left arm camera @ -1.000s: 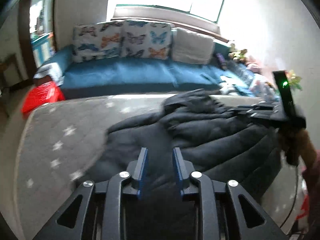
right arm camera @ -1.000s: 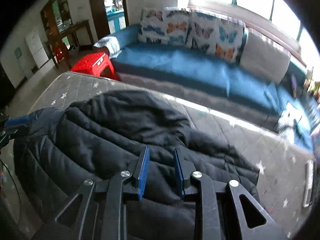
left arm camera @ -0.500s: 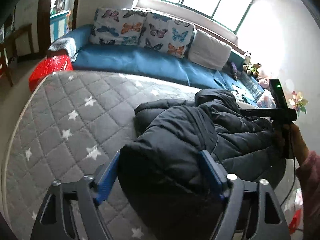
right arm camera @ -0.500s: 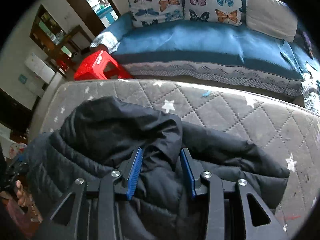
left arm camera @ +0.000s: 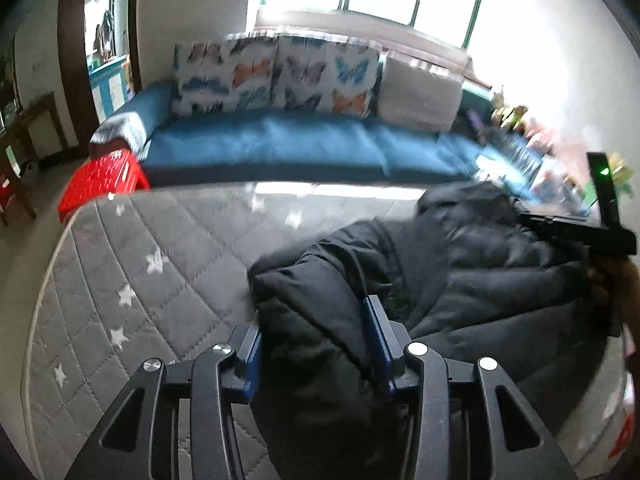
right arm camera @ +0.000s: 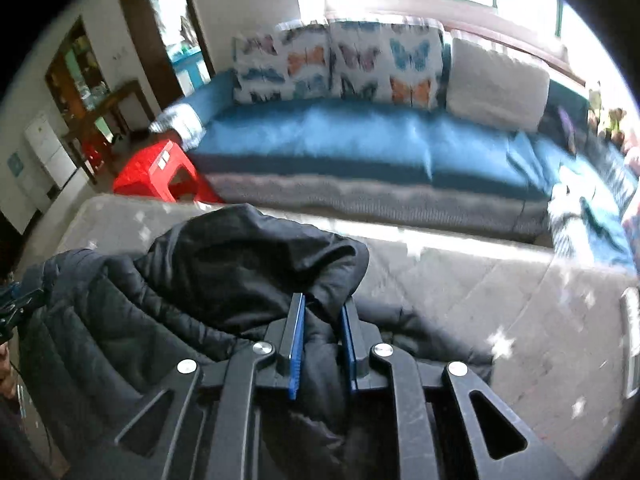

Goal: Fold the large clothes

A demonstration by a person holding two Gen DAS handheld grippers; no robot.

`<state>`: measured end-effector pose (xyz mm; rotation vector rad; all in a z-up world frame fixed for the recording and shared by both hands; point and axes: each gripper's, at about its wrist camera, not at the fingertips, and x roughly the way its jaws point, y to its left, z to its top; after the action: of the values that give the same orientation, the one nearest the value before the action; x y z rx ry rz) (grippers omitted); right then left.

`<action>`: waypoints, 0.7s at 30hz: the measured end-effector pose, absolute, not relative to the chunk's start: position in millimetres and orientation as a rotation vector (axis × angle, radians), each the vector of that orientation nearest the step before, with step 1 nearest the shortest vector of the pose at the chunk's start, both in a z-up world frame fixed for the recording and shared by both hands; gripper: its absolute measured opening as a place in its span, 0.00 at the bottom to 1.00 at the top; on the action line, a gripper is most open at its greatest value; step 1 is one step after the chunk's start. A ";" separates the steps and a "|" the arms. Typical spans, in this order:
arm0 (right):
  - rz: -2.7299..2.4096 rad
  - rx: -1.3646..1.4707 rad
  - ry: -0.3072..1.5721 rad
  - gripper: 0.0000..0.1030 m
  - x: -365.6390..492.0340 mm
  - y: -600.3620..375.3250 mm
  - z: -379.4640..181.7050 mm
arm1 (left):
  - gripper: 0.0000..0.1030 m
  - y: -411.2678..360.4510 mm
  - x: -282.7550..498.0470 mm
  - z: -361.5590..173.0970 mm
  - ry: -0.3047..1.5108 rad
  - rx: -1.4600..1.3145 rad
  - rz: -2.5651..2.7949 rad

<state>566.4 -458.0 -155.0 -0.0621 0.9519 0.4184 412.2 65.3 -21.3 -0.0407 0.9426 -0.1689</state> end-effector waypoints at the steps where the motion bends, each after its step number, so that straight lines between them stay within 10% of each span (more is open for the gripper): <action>1: 0.414 -0.064 0.993 0.21 572.2 -455.0 -167.0 | 0.50 65.5 416.3 -29.5 0.959 -0.050 -0.163; 21: 0.458 -0.121 0.909 0.25 515.1 -453.7 -112.7 | 0.56 17.6 434.3 22.7 0.925 -0.110 -0.311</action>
<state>515.1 -453.7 -112.7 -0.1208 0.9094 0.4578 434.3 17.6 22.7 -0.1099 0.9246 -0.3109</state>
